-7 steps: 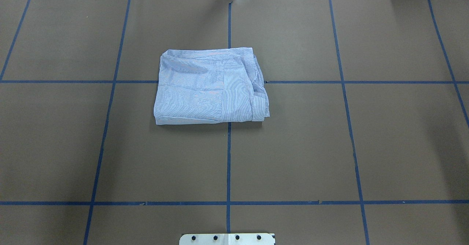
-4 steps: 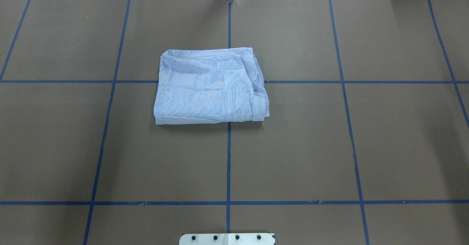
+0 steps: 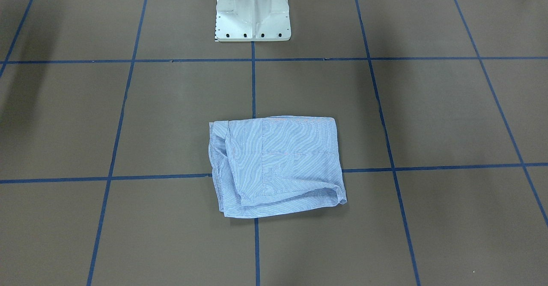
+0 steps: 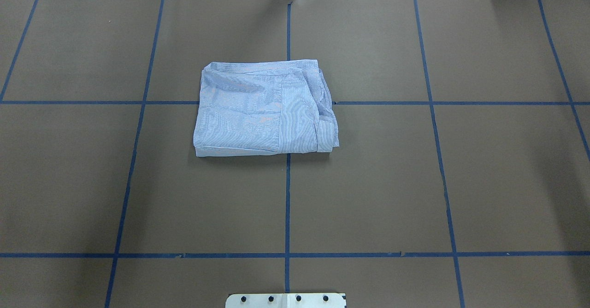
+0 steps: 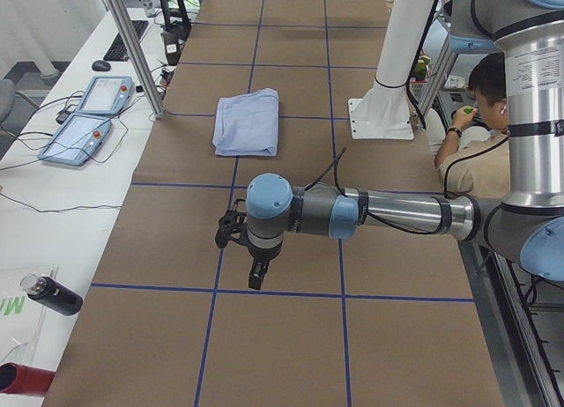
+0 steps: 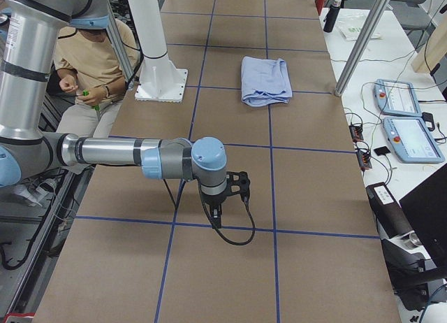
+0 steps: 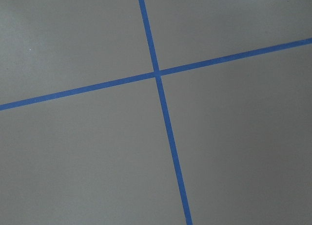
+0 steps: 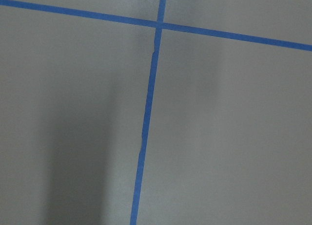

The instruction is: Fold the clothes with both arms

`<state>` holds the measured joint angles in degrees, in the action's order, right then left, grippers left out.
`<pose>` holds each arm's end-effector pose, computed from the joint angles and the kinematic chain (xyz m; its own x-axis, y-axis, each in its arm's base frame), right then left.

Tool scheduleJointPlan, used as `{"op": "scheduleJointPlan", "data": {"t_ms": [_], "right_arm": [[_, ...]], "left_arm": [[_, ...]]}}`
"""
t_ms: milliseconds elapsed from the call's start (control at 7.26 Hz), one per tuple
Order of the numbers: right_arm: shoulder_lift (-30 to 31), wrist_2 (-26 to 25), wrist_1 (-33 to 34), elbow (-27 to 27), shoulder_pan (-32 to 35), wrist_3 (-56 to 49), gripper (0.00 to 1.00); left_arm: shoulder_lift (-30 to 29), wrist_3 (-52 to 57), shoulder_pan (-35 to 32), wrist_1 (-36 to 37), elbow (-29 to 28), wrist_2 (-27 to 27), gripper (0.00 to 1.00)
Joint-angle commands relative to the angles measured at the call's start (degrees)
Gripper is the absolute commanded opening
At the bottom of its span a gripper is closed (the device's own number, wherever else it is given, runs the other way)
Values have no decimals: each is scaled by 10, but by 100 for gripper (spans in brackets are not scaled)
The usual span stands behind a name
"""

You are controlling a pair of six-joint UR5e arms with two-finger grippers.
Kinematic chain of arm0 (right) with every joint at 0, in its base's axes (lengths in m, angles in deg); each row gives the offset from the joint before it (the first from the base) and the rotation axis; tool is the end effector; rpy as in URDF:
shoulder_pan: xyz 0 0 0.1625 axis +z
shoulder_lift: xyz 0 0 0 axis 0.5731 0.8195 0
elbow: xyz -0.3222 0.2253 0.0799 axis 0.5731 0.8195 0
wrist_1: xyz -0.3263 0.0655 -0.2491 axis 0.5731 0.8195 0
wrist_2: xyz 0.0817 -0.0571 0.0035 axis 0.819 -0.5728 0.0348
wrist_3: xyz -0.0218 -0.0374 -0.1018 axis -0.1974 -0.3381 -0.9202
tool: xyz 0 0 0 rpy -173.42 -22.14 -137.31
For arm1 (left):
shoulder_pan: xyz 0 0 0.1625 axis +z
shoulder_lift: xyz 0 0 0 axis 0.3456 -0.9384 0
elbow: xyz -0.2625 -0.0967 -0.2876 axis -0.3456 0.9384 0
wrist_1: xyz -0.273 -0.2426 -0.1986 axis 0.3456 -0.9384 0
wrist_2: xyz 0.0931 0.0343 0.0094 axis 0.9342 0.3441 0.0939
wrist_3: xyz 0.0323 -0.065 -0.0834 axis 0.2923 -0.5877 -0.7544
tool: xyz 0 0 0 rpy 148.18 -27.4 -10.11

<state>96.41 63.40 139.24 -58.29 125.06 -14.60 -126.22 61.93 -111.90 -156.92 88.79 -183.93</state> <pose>0.0622 -0.3765 0.6124 0.7596 -0.1197 0.6393 0.0509 0.9908 0.1251 -0.0683 -0.4318 0.5925 0.7101 0.2004 -0.6750 -0.0730 0.9744 0.2125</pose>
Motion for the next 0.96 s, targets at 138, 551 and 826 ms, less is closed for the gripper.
{"op": "scheduleJointPlan", "data": {"t_ms": [138, 551, 826], "right_arm": [[0, 0, -14, 0, 0, 0, 100], [0, 0, -15, 0, 0, 1, 100], [1, 0, -14, 1, 0, 0, 100]], "left_arm": [[18, 0, 0, 1, -2, 3, 100], [34, 0, 0, 2, -4, 4, 100], [37, 0, 0, 2, -5, 5, 100]]}}
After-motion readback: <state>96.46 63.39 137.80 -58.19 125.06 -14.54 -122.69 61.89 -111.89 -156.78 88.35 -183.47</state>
